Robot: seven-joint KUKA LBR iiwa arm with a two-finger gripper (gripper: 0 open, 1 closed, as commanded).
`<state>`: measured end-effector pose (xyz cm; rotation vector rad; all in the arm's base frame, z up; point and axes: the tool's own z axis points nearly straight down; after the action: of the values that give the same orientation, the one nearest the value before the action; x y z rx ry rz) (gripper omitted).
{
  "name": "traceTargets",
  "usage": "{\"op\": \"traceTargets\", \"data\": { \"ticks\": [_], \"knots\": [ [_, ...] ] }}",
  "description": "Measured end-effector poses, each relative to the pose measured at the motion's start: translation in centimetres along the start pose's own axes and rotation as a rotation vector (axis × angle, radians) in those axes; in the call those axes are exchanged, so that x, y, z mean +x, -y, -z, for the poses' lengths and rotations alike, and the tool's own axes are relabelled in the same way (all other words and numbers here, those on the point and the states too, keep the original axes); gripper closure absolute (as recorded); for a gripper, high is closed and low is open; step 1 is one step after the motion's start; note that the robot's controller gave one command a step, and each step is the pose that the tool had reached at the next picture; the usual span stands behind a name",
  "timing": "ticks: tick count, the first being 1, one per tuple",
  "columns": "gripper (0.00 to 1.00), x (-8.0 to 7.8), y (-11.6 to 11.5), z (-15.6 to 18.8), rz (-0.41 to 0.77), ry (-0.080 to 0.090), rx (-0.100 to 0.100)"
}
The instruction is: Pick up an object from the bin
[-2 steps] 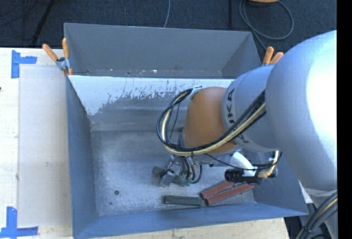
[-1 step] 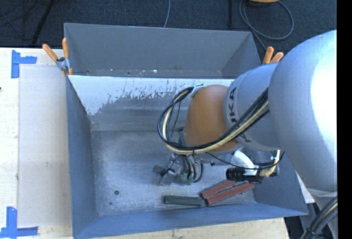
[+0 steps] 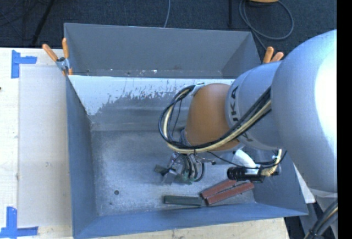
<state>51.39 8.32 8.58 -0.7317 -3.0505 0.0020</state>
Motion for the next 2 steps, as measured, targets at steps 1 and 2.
{"op": "traceTargets", "data": {
  "ticks": [1, 2],
  "knots": [
    [1.0, 0.2, 0.1, 1.9, 0.001, -0.005, 0.004],
    [1.0, 0.1, 0.0, 3.9, 0.002, 0.0, 0.001]
  ]
}}
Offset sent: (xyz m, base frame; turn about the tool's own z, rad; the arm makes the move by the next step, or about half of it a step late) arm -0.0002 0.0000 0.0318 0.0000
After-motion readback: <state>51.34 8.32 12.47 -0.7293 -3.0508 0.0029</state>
